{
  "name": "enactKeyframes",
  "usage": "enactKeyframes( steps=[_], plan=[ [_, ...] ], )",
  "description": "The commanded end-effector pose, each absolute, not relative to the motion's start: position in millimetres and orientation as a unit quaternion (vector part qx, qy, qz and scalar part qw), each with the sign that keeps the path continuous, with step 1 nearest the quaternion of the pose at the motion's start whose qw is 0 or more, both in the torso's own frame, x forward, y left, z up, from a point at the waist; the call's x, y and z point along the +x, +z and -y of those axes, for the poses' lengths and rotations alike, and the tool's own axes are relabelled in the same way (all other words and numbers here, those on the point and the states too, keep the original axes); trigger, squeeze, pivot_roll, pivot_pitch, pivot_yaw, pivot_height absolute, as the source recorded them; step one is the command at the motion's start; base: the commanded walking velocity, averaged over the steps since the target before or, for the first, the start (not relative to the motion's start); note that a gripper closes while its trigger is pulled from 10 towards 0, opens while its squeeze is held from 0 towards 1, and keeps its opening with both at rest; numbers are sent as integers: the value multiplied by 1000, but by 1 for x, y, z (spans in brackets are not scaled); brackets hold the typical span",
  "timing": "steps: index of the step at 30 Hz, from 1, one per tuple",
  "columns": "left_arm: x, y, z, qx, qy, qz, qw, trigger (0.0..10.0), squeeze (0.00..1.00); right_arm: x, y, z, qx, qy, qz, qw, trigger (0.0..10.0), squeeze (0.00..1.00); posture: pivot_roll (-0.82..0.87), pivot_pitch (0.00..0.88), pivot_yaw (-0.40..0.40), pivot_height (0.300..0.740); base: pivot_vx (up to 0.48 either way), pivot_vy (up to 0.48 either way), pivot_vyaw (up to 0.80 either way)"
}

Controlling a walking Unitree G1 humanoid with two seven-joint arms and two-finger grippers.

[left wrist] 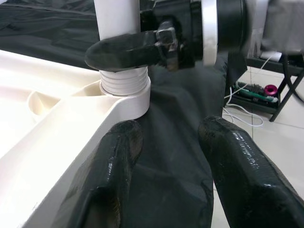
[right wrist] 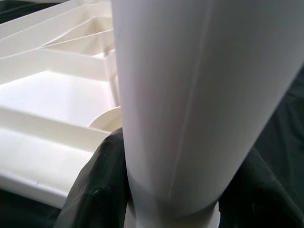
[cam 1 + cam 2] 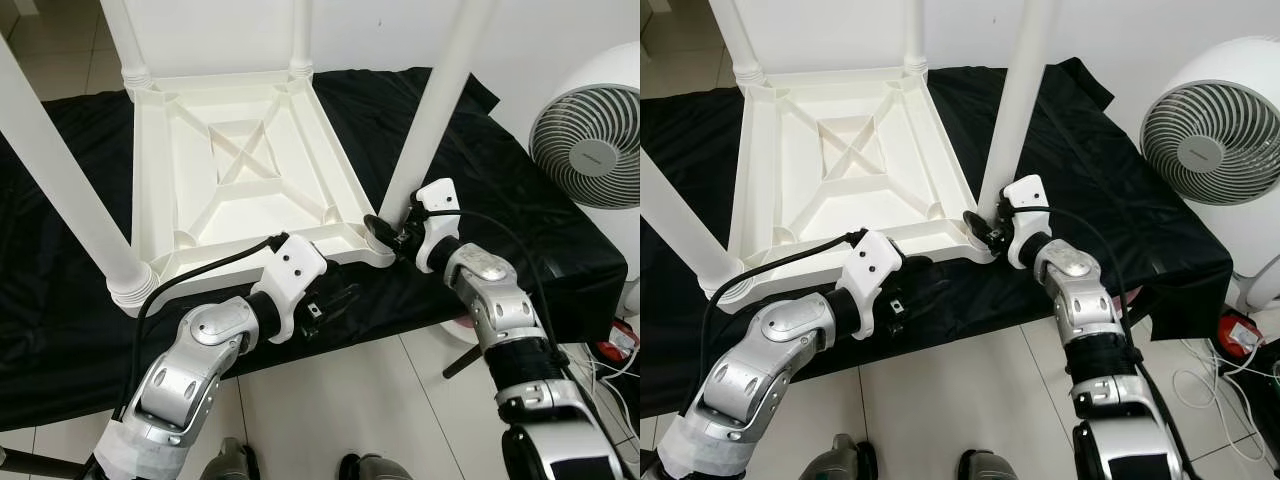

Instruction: Building children table

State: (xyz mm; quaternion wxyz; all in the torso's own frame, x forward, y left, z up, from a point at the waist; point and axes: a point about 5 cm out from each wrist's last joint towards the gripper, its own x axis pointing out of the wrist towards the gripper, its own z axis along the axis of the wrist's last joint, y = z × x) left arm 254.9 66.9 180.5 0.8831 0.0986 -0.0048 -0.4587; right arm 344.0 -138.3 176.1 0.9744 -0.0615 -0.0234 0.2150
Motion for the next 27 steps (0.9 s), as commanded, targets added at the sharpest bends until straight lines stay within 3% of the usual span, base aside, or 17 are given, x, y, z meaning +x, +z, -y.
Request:
enactKeyframes(
  steps=[1, 3, 5, 13, 14, 21, 24, 25, 26, 27],
  plan=[
    [255, 177, -65, 96, -463, -5, 881, 10000, 0, 343, 168, 146, -66, 184, -3, 981, 10000, 0, -59, 97, 2, 740, 0, 0, 0],
    [256, 176, -66, 98, -464, -7, 880, 10000, 0, 335, 165, 136, -34, 92, 4, 995, 10000, 0, -64, 96, 7, 740, 0, 0, 0],
    [256, 176, -65, 99, -465, -7, 879, 10000, 0, 332, 164, 129, -16, 63, 6, 998, 10000, 0, -65, 94, 9, 740, 0, 0, 0],
    [257, 176, -65, 101, -466, -7, 879, 10000, 0, 326, 164, 112, 20, 75, 6, 997, 10000, 0, -58, 89, 1, 740, 0, 0, 0],
    [257, 176, -65, 101, -465, -7, 880, 10000, 0, 326, 166, 111, 25, 100, 8, 995, 10000, 1000, -58, 89, 1, 740, 0, 0, 0],
    [257, 176, -65, 101, -464, -6, 880, 10000, 0, 328, 173, 117, 13, 134, 19, 991, 10000, 1000, -53, 83, -8, 740, 0, 0, 0],
    [258, 177, -65, 100, -459, -4, 883, 10000, 0, 334, 178, 139, -11, 195, 10, 981, 10000, 1000, -46, 81, -13, 740, 0, 0, 0],
    [258, 178, -66, 100, -458, -4, 883, 10000, 0, 336, 180, 145, -25, 204, 9, 979, 10000, 255, -44, 82, -14, 740, 0, 0, 0],
    [258, 178, -66, 100, -458, -4, 883, 10000, 0, 336, 180, 145, -25, 204, 9, 979, 10000, 255, -44, 82, -14, 740, 0, 0, 0],
    [258, 177, -66, 100, -457, -4, 884, 10000, 0, 338, 180, 151, -47, 230, 7, 972, 10000, 0, -44, 82, -14, 740, 0, 0, 0]
  ],
)
